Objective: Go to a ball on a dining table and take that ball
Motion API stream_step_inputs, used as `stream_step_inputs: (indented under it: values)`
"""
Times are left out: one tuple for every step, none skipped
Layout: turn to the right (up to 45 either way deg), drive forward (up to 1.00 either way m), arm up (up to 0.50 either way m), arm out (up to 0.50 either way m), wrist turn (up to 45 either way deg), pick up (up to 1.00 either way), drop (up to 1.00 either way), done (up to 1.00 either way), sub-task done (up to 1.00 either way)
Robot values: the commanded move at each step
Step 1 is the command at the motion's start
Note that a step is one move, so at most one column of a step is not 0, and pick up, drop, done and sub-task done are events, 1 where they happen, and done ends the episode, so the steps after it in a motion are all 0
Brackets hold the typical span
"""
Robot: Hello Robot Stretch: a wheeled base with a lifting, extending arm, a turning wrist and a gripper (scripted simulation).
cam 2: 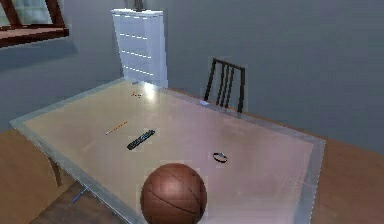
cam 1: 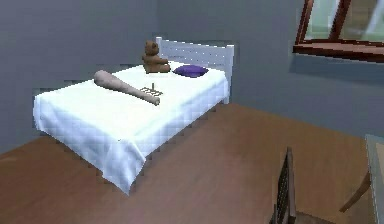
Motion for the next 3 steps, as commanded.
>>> stream_step_inputs:
  values:
    - [0.0, 0.00, 0.38, 0.00, 0.0, 0.00, 0.00, 0.00, 0.00]
    - [0.0, 0.00, 0.00, 0.06, 0.0, 0.00, 0.00, 0.00, 0.00]
    - [0.0, 0.00, 0.00, 0.00, 45.0, 0.00, 0.00, 0.00, 0.00]
